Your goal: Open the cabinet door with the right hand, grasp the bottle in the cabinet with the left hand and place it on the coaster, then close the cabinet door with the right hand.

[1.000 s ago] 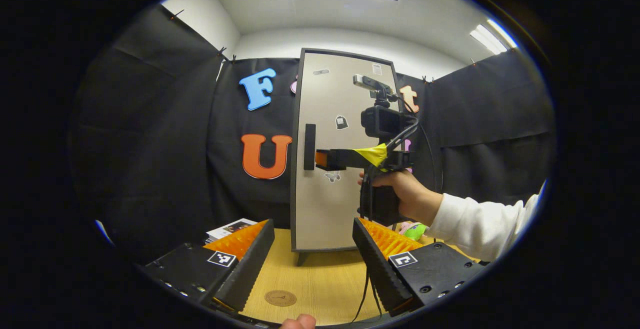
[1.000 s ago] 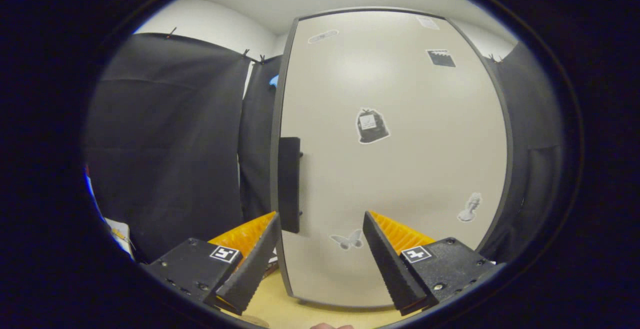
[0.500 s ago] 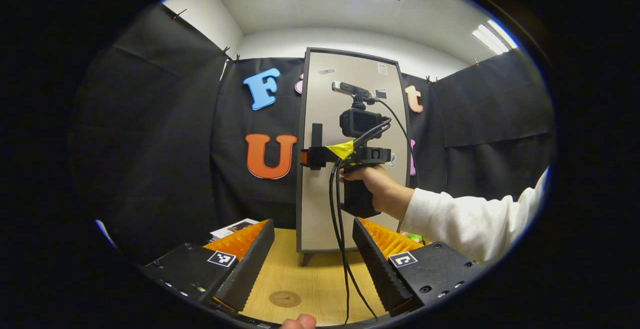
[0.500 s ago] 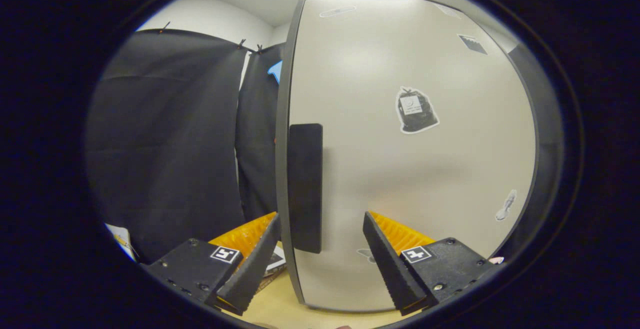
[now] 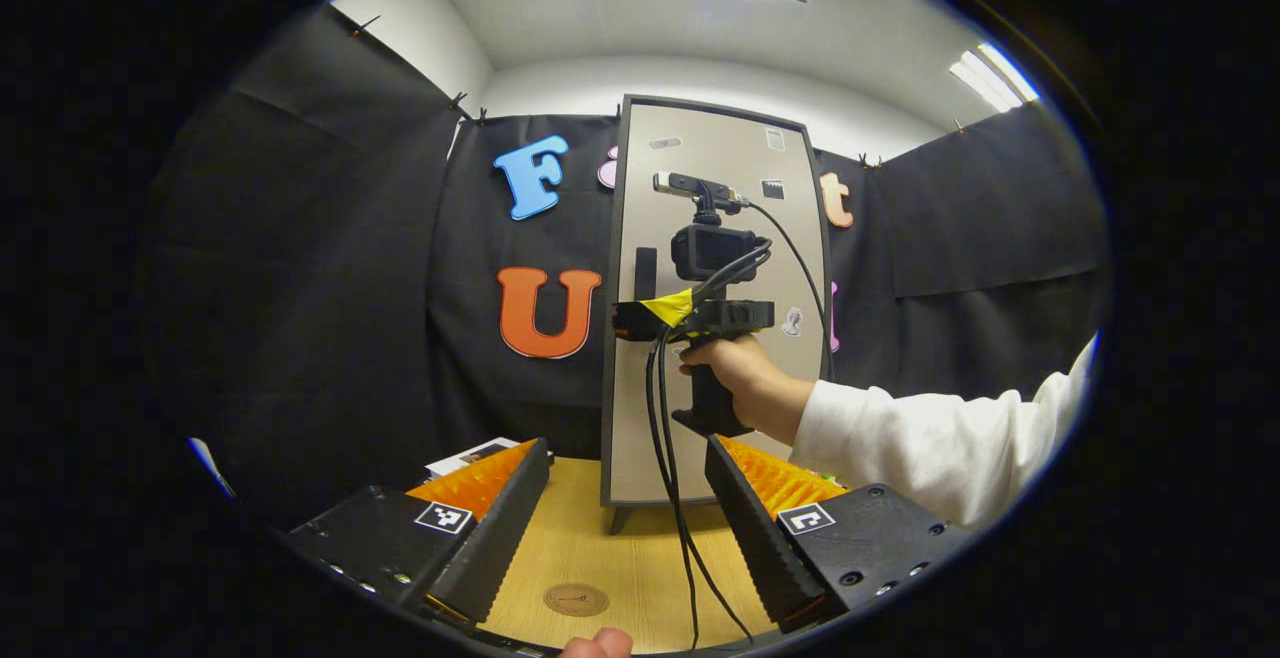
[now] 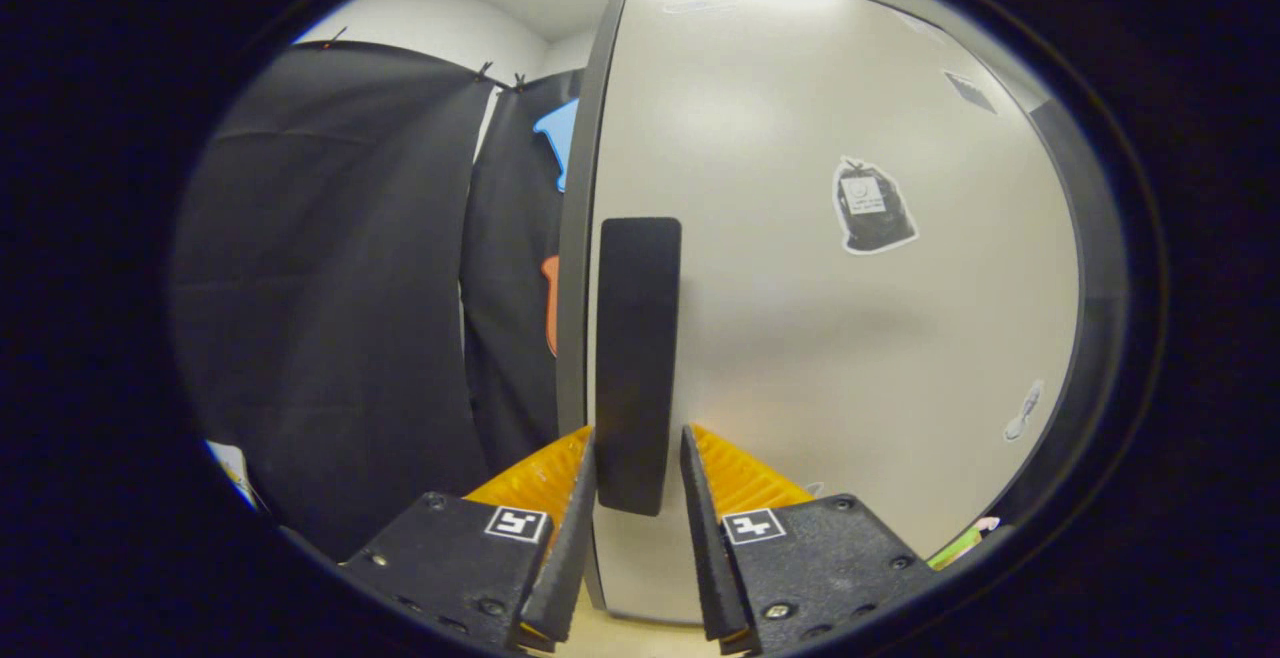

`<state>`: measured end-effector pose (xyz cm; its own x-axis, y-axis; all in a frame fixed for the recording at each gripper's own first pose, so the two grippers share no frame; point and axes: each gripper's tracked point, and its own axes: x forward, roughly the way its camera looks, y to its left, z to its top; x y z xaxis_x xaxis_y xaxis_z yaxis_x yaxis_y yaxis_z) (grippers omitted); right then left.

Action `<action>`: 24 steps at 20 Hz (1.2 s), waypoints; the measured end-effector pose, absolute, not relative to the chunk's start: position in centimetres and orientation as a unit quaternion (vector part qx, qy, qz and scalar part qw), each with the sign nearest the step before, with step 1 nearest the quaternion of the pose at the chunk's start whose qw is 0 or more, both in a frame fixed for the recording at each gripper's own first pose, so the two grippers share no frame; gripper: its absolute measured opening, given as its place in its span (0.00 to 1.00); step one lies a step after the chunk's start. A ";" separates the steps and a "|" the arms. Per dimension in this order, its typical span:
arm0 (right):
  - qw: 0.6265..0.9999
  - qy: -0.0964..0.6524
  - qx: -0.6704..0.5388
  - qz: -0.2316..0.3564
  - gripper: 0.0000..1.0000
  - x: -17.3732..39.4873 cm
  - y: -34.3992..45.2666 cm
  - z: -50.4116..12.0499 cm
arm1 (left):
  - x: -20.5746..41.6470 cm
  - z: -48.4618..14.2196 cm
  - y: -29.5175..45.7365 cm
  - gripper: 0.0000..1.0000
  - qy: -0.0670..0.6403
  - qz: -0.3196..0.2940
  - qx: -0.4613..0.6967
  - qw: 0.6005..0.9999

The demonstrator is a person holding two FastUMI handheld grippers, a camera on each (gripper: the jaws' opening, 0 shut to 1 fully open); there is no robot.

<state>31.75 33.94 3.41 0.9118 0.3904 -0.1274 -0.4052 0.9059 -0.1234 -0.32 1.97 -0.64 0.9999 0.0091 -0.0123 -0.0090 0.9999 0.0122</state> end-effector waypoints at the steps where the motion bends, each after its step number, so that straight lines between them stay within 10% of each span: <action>1: 0.974 0.052 -0.077 0.206 0.47 31.8 34.2 3.2 | -0.5 -0.6 2.1 0.95 0.007 0.006 0.006 1.000; 8: 0.972 0.053 -0.063 0.221 0.13 31.7 34.1 3.3 | -0.5 -0.8 2.3 0.95 0.008 0.006 0.008 1.000; 24: 0.953 0.060 -0.049 0.292 0.11 19.7 28.0 4.2 | -1.5 -0.4 3.2 0.95 0.003 0.012 0.003 1.000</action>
